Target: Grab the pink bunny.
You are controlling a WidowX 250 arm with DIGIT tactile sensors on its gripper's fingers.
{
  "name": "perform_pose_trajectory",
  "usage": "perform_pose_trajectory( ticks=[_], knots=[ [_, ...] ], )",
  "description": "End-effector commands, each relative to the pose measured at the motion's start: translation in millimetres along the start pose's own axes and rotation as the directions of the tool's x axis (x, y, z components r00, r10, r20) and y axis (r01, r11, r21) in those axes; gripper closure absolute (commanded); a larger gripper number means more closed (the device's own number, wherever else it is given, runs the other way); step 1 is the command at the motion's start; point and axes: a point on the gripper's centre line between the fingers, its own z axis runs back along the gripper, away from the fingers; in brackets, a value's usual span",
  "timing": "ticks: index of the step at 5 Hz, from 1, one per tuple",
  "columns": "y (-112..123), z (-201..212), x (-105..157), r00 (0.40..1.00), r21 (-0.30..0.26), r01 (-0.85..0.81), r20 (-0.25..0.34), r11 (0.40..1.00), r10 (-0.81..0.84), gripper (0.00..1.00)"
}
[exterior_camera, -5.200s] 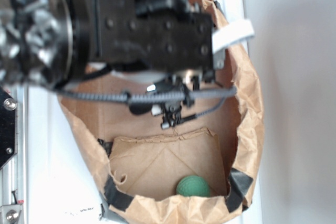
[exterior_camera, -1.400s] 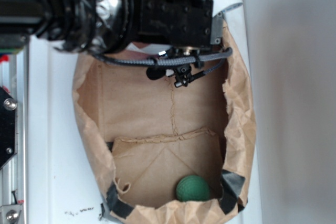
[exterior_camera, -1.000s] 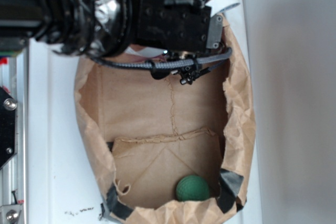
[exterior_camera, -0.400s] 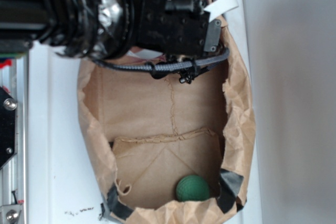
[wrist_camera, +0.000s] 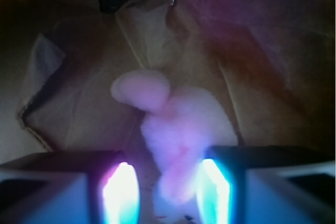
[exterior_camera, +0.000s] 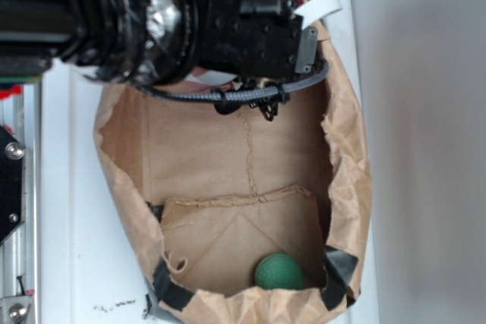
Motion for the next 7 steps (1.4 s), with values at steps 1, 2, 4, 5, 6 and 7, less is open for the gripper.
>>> perform_pose_trajectory(
  ticks=[1, 2, 4, 5, 6, 7],
  knots=[
    [5, 9, 10, 0.999, -0.002, -0.001, 0.035, 1.0, 0.001, 1.0],
    [5, 9, 11, 0.999, -0.002, -0.002, 0.035, 1.0, 0.002, 1.0],
    [5, 10, 11, 1.0, -0.003, -0.003, 0.028, 1.0, 0.003, 1.0],
    [7, 33, 0, 0.999, -0.051, 0.039, -0.017, 0.998, -0.039, 1.0],
    [6, 59, -17, 0.994, -0.135, 0.094, -0.042, 0.986, -0.1, 1.0],
    [7, 90, -29, 0.986, -0.23, 0.139, -0.06, 0.963, -0.157, 1.0]
  ],
)
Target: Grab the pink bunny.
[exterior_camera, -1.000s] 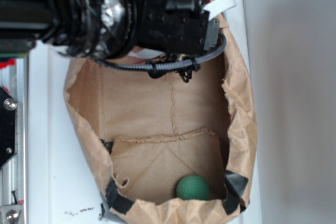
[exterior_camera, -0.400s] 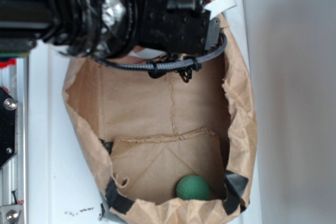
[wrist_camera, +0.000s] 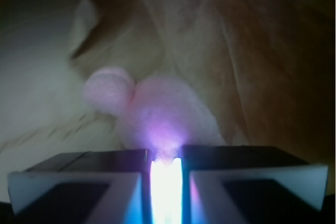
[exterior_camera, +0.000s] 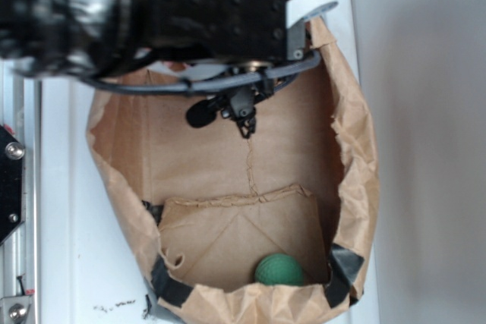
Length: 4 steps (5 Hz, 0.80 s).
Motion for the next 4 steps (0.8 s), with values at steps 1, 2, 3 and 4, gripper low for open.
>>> perform_pose_trajectory(
  ticks=[1, 2, 3, 4],
  knots=[
    [6, 57, -12, 0.996, -0.141, 0.084, 0.017, 0.986, -0.082, 1.0],
    [6, 59, -11, 0.995, -0.155, 0.095, 0.025, 0.983, -0.092, 1.0],
    [0, 62, -9, 0.988, -0.18, 0.155, 0.026, 0.971, -0.153, 1.0],
    [-11, 67, -8, 0.984, -0.2, 0.178, 0.033, 0.963, -0.175, 1.0]
  ],
)
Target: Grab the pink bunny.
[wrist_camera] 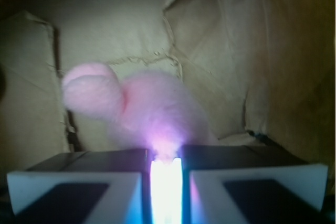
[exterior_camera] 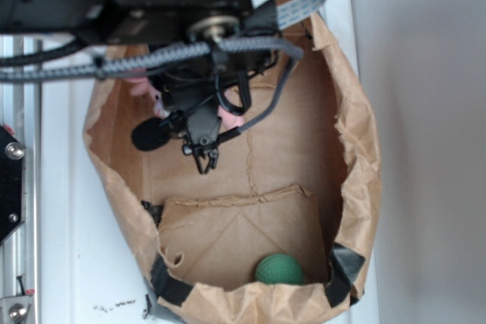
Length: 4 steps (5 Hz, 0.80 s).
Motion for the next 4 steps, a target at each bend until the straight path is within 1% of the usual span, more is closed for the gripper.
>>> perform_pose_trajectory(
  ticks=[1, 2, 3, 4],
  knots=[
    [-17, 30, 7, 0.995, -0.053, 0.073, 0.073, 0.996, -0.069, 1.0],
    [-26, 40, 0, 0.99, -0.083, 0.12, 0.082, 0.989, -0.114, 1.0],
    [-33, 51, -7, 0.984, -0.115, 0.159, 0.105, 0.981, -0.147, 1.0],
    [-42, 53, -7, 0.982, -0.112, 0.168, 0.106, 0.979, -0.156, 1.0]
  ],
)
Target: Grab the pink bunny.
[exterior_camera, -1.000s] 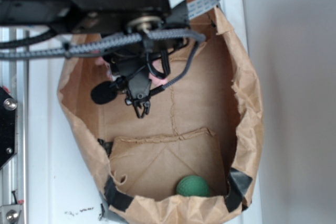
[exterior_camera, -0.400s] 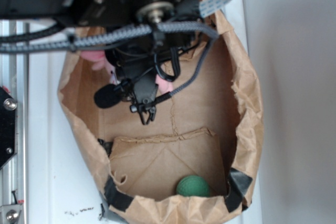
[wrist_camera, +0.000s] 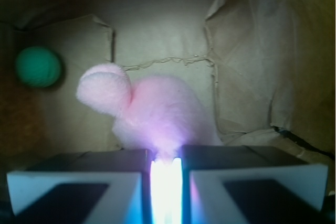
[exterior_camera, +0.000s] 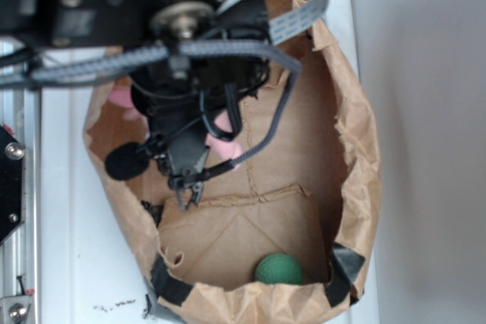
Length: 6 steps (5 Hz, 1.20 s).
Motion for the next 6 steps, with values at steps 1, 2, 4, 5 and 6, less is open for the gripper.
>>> perform_pose_trajectory(
  ticks=[1, 2, 4, 5, 6],
  knots=[
    [-17, 13, 13, 0.996, 0.025, 0.055, 0.071, 0.998, -0.057, 1.0],
    [-28, 7, 21, 0.994, 0.044, 0.051, 0.094, 0.998, -0.055, 1.0],
    [-34, 14, 33, 0.993, 0.02, 0.037, 0.116, 0.999, -0.039, 1.0],
    [-32, 24, 34, 0.994, -0.001, 0.036, 0.108, 0.999, -0.035, 1.0],
    [-28, 32, 31, 0.995, -0.014, 0.044, 0.087, 0.999, -0.042, 1.0]
  ],
)
